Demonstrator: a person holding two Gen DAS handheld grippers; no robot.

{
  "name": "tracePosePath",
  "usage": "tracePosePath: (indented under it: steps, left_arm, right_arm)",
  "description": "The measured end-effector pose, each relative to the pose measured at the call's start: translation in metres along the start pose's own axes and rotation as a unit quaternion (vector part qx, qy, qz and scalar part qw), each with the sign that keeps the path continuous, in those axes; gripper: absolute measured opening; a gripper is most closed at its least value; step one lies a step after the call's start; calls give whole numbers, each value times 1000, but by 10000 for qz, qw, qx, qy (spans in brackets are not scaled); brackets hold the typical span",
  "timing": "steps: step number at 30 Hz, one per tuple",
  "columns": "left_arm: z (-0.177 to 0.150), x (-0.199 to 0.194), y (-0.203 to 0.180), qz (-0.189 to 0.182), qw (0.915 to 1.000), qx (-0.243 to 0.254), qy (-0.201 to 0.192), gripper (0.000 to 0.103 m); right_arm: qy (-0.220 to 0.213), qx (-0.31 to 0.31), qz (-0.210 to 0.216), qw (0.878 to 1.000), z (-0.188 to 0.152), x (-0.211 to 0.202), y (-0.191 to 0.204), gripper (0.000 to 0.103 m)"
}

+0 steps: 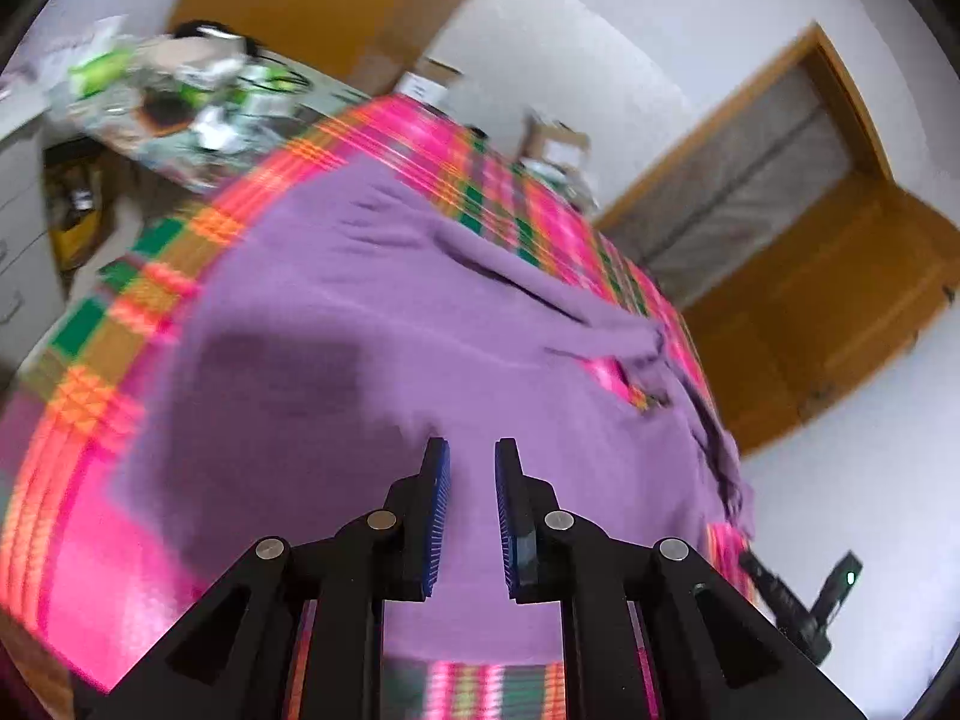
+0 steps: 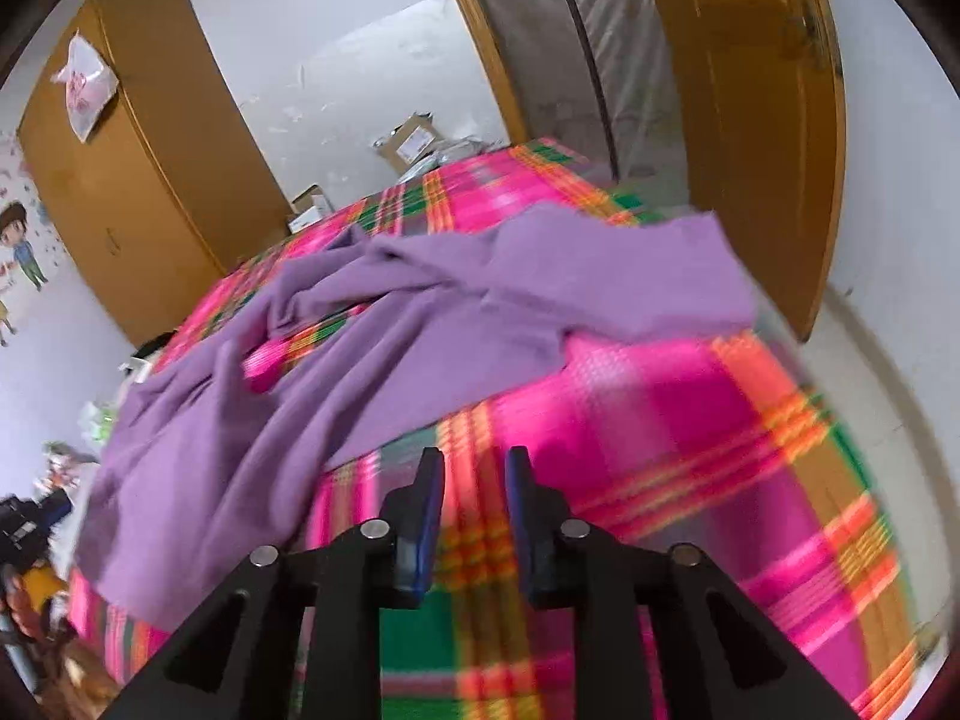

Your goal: Fold clothes

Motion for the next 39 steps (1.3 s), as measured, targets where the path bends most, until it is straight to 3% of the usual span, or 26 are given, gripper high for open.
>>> tracePosePath:
  steps: [6,12,16,18,19,23,25,28,39]
  left_arm:
    - [-14,62,-71,-363,9944,637,764,14]
    - [-40,115,-137,-761,9783,1286,1436,14]
    - [-47,139,-156,-844,9736,1332,1653,14]
    - [-47,147,-161,-840,9723,1356,1705,17]
    - [-46,151,-163,-838,9718,1367,1727,23]
    - [-46,162,-169,-867,9706,1342,1799,24]
    - [-49,168,-168,-819,9696,1320,1891,24]
    - [-53,174,-169,-750,9680,1342,1982,24]
    - [-55,179,-156,-738,9690,1131,2068,24]
  right_arm:
    - [-63,-431,-451,9980,32,16,-22,28]
    - [48,-838,-290,9960,59,41,-28,28]
    - [217,-1174,-260,9925,65,59,-24,28]
    - [270,-1386,-275,9896,65,66,-21,28]
    - [291,-1487,-295,9880,65,69,-19,28]
    - [349,-1821,-272,9823,66,75,-14,27]
    - [395,-2015,-365,9780,67,80,-15,13]
    - [425,-2036,-338,9775,72,86,-17,5]
    - [-226,-1819,-711,9805,131,87,-48,4]
Point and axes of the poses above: each gripper's, at about its wrist camera, not at the fingertips, and x roughly the way its jaws point, y to its left, z to its top, the point moved 7 cm from there along x, roughly the way its jaws point, and after that the axes turned 2 degrees about -z, right-handed, at the moved point
